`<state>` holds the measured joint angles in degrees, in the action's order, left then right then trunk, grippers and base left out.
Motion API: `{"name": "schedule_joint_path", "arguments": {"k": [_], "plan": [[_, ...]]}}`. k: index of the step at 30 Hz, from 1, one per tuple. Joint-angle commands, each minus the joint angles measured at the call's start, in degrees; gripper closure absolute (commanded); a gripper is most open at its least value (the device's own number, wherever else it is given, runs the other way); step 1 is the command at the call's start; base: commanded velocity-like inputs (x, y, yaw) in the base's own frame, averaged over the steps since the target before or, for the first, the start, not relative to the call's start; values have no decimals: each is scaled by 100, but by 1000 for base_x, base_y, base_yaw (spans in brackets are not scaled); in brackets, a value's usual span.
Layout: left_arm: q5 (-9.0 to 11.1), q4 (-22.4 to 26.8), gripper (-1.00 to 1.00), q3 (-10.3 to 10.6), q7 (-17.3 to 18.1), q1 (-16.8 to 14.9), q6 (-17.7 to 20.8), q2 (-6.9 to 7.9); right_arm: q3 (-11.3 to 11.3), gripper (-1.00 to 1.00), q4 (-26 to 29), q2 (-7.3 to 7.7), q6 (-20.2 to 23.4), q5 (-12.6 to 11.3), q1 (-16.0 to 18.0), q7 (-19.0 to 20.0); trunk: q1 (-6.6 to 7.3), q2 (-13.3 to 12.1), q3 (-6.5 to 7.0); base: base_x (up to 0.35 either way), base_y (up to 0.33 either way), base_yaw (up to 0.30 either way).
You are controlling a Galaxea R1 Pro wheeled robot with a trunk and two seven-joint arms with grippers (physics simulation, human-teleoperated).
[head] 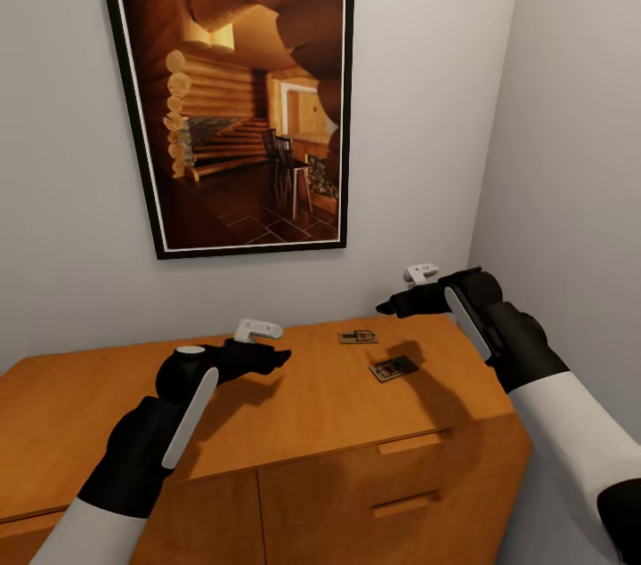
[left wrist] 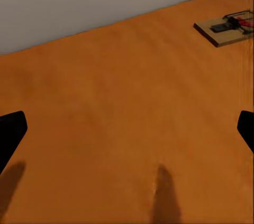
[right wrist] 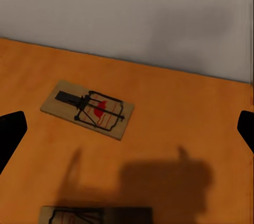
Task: Take the four mousetraps from the cabinet in the bathroom and place them on the bathroom floor. Make sure all four end up on the same floor surface, and ensure that at least two of them are either under or directly next to the same bathroom sink.
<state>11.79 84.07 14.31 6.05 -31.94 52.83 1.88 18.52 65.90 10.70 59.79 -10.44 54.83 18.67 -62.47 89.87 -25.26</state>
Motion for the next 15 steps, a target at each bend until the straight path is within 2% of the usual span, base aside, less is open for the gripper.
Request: {"name": "schedule_joint_path", "arguments": {"k": [1,8,15], "plan": [[0,6,-100,9,51,-5,23,4,13,-100,-2,8,21,-28,24,-12,0,4,-7,0,0,0],[-11,5,-100,29,326,-5,38,-2,19,-100,-16,16,21,-29,75,-11,0,4,-7,0,0,0],[-11,4,-100,37,416,-5,24,4,29,-100,-18,6,21,-29,87,-12,0,4,-7,0,0,0]]}}
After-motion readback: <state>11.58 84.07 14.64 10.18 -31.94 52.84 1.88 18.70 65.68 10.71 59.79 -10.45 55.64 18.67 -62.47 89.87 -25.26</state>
